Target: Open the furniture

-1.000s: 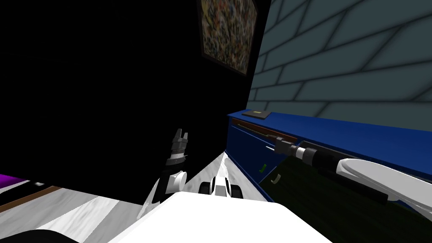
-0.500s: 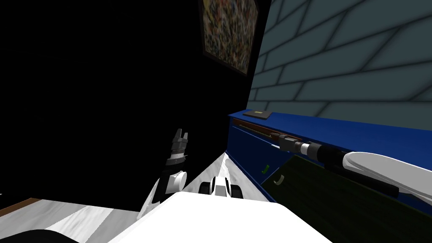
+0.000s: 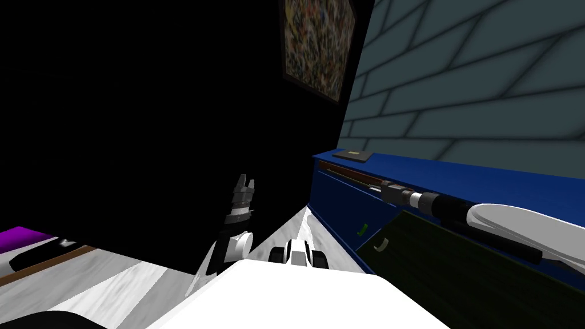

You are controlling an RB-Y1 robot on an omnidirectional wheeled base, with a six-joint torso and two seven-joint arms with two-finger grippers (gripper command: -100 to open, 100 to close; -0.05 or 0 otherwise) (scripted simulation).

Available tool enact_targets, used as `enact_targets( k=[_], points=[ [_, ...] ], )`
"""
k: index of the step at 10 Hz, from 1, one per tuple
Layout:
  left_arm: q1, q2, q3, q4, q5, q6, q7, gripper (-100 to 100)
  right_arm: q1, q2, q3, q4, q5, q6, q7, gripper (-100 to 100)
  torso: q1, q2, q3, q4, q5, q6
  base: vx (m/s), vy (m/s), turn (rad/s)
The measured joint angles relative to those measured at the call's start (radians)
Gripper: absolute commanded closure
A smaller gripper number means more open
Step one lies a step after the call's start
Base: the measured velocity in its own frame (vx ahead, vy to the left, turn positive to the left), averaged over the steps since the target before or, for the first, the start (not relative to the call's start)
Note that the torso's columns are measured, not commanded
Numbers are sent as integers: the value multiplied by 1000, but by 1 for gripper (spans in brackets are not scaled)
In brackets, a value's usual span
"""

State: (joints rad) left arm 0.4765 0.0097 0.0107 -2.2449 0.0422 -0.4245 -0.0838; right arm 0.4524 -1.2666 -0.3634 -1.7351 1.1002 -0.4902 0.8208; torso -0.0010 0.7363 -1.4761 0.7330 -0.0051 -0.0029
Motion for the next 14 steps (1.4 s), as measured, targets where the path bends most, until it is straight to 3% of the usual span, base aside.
enact_targets(
  k=[3, 12, 13, 14],
  points=[
    [0, 0, 0, 0, 0, 0, 0, 0, -23, 0, -5, 65, 11, -21, -11, 100, -4, -2, -2, 3, 3, 6, -146, 71, 157],
    [0, 0, 0, 0, 0, 0, 0, 0, -102, 15, -19, 250, 33, -75, -3, 100, -1, 0, -1, 3, 3, 3, -97, 70, 116],
    [1, 0, 0, 0, 0, 0, 0, 0, -103, 16, -20, 253, 33, -77, -2, -100, -2, -1, -1, 4, 4, 3, -119, -11, 349],
    [0, 0, 0, 0, 0, 0, 0, 0, -103, 4, -22, 275, 33, -75, -9, -100, -3, 4, 1, 5, 4, 1, -132, -26, 243]
  ],
)
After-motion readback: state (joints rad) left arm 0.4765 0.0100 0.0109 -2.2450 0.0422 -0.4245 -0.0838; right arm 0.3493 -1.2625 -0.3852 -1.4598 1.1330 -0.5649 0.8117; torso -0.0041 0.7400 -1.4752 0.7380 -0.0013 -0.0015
